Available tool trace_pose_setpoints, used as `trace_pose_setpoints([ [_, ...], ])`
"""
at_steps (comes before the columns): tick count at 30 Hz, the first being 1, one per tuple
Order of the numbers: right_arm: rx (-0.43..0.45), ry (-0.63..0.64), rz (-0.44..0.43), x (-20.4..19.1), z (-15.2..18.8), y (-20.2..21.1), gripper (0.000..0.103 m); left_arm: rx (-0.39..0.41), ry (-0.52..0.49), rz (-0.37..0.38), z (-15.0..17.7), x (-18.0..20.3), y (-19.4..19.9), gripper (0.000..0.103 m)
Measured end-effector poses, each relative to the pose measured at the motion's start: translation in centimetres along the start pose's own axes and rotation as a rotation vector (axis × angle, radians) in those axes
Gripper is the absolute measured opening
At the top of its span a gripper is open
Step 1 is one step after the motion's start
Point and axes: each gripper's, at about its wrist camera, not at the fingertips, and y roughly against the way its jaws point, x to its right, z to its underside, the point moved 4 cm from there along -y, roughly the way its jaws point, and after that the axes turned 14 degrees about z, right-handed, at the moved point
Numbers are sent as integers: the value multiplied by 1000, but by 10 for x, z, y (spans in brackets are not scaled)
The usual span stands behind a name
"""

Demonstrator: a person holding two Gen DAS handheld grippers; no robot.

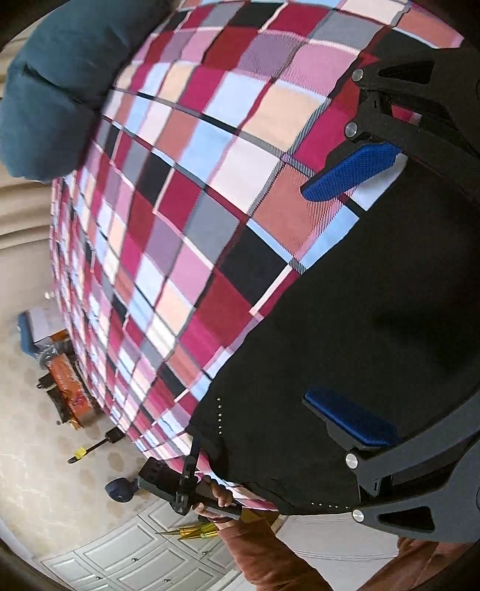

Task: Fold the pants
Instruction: 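Move both tools to the pants' waistband and close both grippers on it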

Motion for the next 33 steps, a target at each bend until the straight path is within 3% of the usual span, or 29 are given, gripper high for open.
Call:
trace_pose_setpoints([
  [5, -77, 0, -27, 7, -3, -24, 100, 2, 0, 12, -3, -3, -3, 98],
  [7, -111, 0, -57, 8, -3, -34, 89, -3, 21, -6, -5, -3, -6, 98],
  [8, -135, 2, -76, 8, -3, -40, 73, -16, 12, -27, -6, -2, -7, 98],
  [9, -156, 5, -89, 8, -4, -44, 64, -31, -15, -66, -7, 4, -11, 98],
  [13, -199, 57, -63, 2, -7, -60, 64, -42, -78, -148, -10, 5, -19, 97],
  [14, -214, 58, -93, -1, -8, -63, 64, -37, -79, -154, -11, 5, -20, 93],
  [15, -226, 62, -102, -3, -9, -65, 63, -27, -76, -162, -13, 4, -19, 85],
  [16, -250, 76, -83, -6, -8, -69, 57, -13, -66, -183, -15, 1, -16, 57],
  [17, -275, 87, -66, -8, -7, -73, 34, -7, -44, -196, -16, -3, -13, 28],
  [19, -301, 105, -49, -11, -6, -75, 13, 8, 72, -150, -18, -21, -5, 17],
  [21, -291, 90, -43, -13, -6, -69, 8, 20, 114, -117, -19, -26, -2, 13],
  [26, -178, 105, 53, -28, -7, -33, 7, 12, 17, -154, -16, -4, -5, 9],
  [33, 10, 110, 167, -56, 1, 39, 7, 133, -78, -32, -10, 50, 29, 8],
])
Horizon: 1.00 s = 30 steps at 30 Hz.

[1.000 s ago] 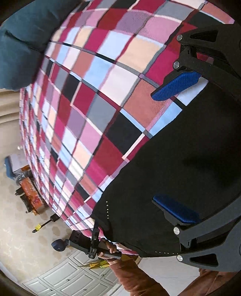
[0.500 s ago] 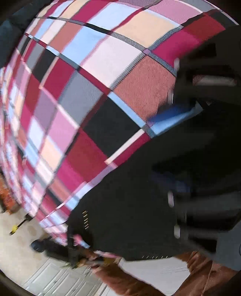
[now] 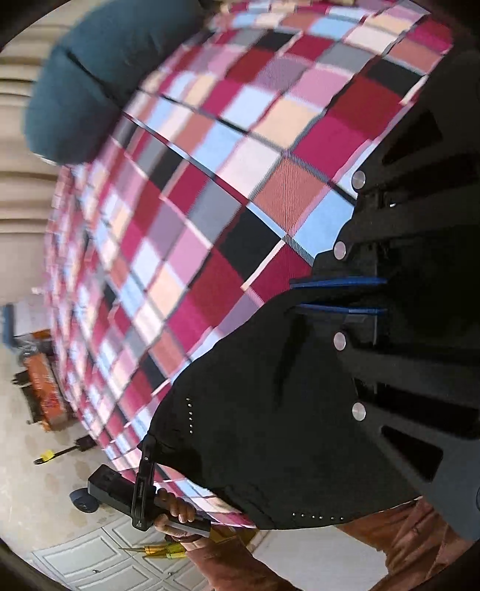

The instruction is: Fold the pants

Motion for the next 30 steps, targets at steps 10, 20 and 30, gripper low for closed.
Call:
trace_pose_setpoints([
  [10, 205, 5, 118, -75, 69, 95, 7, 117, -50, 144, 71, 60, 57, 9],
  [20, 169, 1, 167, -147, 176, 92, 10, 140, 109, 101, 196, 27, 70, 15],
  [30, 134, -201, 61, -171, 225, 97, 66, 340, 254, 84, 253, 24, 109, 60],
])
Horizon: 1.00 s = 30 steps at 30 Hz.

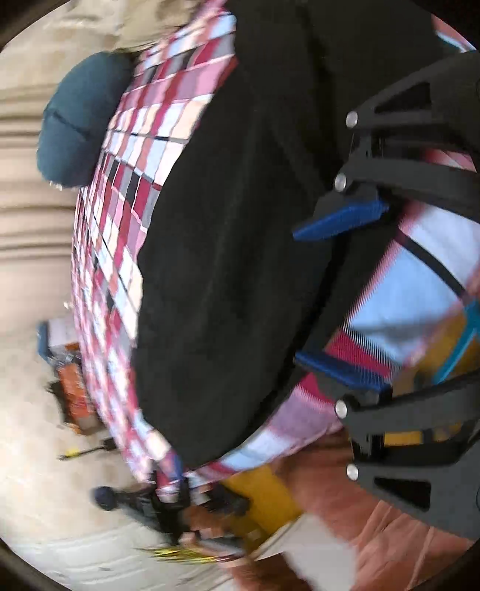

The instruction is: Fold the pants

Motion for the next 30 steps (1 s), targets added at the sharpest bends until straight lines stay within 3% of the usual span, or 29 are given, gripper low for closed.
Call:
trace_pose_setpoints([
  [5, 15, -323, -140, 26, 2, 17, 66, 92, 84, 62, 25, 18, 12, 60],
  [8, 25, -494, -192, 46, 4, 15, 66, 109, 84, 51, 39, 31, 1, 60],
  [17, -10, -656, -192, 64, 21, 0, 66, 203, 235, -112, 47, 0, -17, 59],
  [18, -10, -669, -195, 66, 22, -1, 66, 214, 241, -138, 45, -1, -18, 57],
  [20, -13, -701, -206, 68, 24, -2, 66, 209, 230, -205, 42, 1, -20, 33],
  [21, -14, -715, -210, 70, 26, -2, 66, 205, 221, -237, 41, 1, -23, 27],
  [26, -17, -774, -216, 78, 27, -7, 66, 198, 205, -332, 38, 6, -27, 17],
  [30, -12, -816, -219, 85, 24, -9, 67, 232, 209, -329, 31, 12, -22, 15],
])
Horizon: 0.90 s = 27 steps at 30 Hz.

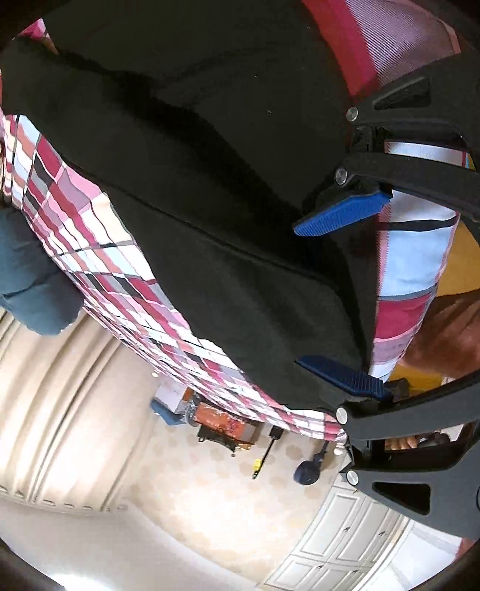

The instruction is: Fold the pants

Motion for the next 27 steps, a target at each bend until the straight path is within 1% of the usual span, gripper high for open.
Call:
trace_pose_setpoints([
  [1, 3, -18, 5, 2, -3, 0, 67, 3, 6, 4, -2, 1, -1, 15],
  [4, 13, -81, 90, 13, -12, 0, 68, -5, 24, 0, -6, 1, -8, 15],
  [6, 20, -122, 120, 19, -19, -1, 68, -7, 38, 5, -7, -1, -7, 15],
  [7, 22, -130, 139, 20, -23, -3, 68, -8, 43, 5, -7, -2, -6, 15],
  [8, 29, -125, 177, 21, -27, -5, 67, -10, 45, 2, -7, -2, -5, 15],
  [9, 32, -115, 214, 21, -31, -7, 56, -10, 44, 3, -4, -3, -1, 15],
  [10, 29, -106, 251, 22, -34, -11, 42, -10, 42, 0, -4, -4, -1, 15],
  [11, 17, -92, 278, 22, -36, -15, 19, -12, 42, 0, -4, -4, 1, 15],
  [13, 16, -91, 271, 23, -36, -14, 16, -11, 41, 8, -7, -1, 0, 15],
  [15, 48, -102, 250, 21, -31, 0, 14, -8, 35, 16, -11, 4, -1, 15],
  [17, 74, -131, 222, 25, -18, 16, 14, -5, 28, 20, -11, 4, -3, 15],
  [19, 56, -161, 210, 35, -7, 16, 14, -6, 30, 26, -11, 0, -7, 15],
  [20, 40, -178, 203, 47, 2, 11, 14, -7, 37, 37, -11, -3, -8, 15],
  [21, 30, -195, 185, 52, 4, 7, 13, -10, 40, 62, -10, -5, -9, 15],
  [22, 32, -228, 136, 59, 7, 6, 14, -16, 36, 72, -9, -6, -10, 15],
  [23, 36, -271, 73, 66, 7, 9, 21, -17, 31, 80, -8, -5, -6, 15],
  [24, 42, -289, 50, 69, 7, 15, 33, -16, 31, 87, -7, -4, -2, 15],
  [25, 68, -296, 40, 71, 4, 25, 41, -14, 25, 84, -6, -2, 3, 15],
  [26, 125, -294, 49, 75, -2, 43, 55, -15, 11, 75, -4, 0, 8, 16],
  [27, 174, -299, 62, 82, -7, 59, 60, -10, -10, 52, 0, 5, 15, 16],
])
